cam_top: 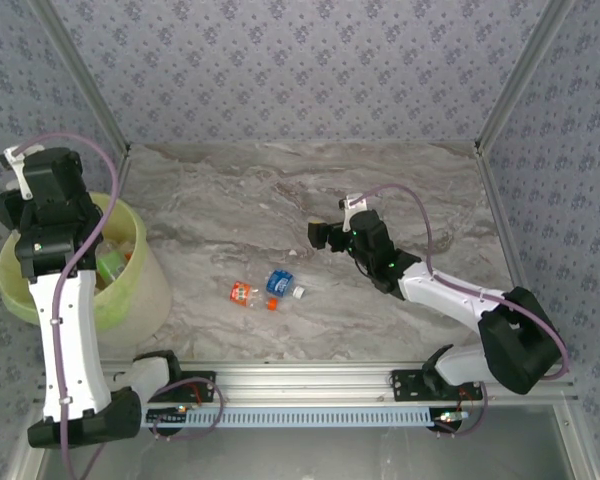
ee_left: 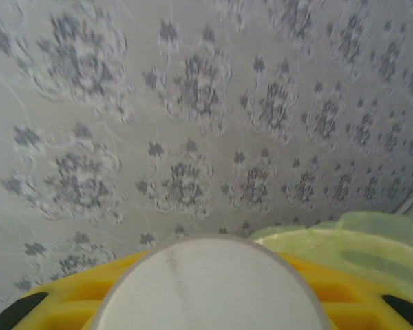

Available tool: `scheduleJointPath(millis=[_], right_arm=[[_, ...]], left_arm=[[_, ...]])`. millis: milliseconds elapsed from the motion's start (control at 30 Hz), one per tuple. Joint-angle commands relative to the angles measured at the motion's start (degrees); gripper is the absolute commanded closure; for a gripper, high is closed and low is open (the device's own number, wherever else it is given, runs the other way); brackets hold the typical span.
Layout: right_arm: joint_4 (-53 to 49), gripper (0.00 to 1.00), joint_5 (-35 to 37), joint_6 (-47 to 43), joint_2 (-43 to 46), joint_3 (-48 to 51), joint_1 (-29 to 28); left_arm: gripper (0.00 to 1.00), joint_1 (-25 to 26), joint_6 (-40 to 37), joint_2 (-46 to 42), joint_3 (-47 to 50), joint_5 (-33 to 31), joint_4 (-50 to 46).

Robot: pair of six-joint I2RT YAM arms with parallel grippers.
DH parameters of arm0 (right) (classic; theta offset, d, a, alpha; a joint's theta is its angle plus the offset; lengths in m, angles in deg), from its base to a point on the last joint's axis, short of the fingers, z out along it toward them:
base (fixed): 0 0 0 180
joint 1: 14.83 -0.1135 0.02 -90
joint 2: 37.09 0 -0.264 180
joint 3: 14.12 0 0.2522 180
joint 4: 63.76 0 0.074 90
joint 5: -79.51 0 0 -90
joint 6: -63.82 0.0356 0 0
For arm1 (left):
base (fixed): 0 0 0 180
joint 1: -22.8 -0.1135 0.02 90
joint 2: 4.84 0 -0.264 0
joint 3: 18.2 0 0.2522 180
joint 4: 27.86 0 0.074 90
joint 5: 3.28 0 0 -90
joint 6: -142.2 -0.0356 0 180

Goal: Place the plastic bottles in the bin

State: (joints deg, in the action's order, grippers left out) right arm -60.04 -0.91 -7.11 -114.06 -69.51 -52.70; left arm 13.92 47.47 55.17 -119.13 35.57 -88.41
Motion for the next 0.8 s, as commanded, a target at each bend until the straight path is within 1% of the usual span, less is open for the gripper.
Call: scheduleJointPath(millis=[0,67,167,267,400,433,467,500,533,567,600,767], right_arm=[[1.1,0.0,-0.7,-0.2,-0.6,-2.0,0.5],[1.2,0.0,-0.9,0.0,-0.6,-2.0,0.5],[1.0,0.0,-1.7,-0.2,-1.0,-2.3,0.4],[0.0,0.0,-2.4,-0.4,-1.3,-3.0,0.5],[-0.1,0.0,-2.8,-0.4,-1.3,-3.2,0.5],[-0.1,0.0,-2.9,-0.3,-1.3,-3.3,0.6],[-0.2,0.0,-2.9,-0.2,-1.3,-3.3,0.5],[-0.2,0.0,-2.9,-0.2,-1.3,-3.3,0.6],[-0.4,0.0,-3.1,-0.2,-1.3,-3.3,0.5],[-0.6,0.0,-3.1,-0.2,-1.2,-3.3,0.5],[-0.8,0.0,-3.2,-0.3,-1.2,-3.4,0.5],[-1.9,0.0,-2.7,-0.4,-0.6,-3.3,0.5]], left_arm=[[1.0,-3.3,5.2,0.0,1.0,2.4,-1.0],[1.0,-5.2,7.1,1.4,0.5,1.4,-3.5],[1.0,-5.8,6.2,1.4,2.3,-1.1,-2.2],[0.95,-6.2,5.7,1.5,3.9,-5.0,-1.1],[0.88,-6.4,7.7,2.7,3.1,-3.5,-4.4],[0.83,-6.6,7.9,3.5,3.1,-4.0,-5.0],[0.69,-6.8,7.9,4.3,3.0,-4.8,-5.5],[0.49,-6.9,8.0,5.0,2.9,-5.7,-5.7],[0.24,-6.9,8.4,5.7,2.6,-6.9,-6.2],[0.09,-6.9,9.2,6.4,1.7,-7.0,-7.1],[0.01,-6.9,9.5,6.7,0.9,-6.7,-7.8],[0.01,-6.8,10.2,6.9,-3.8,-2.0,-9.5]])
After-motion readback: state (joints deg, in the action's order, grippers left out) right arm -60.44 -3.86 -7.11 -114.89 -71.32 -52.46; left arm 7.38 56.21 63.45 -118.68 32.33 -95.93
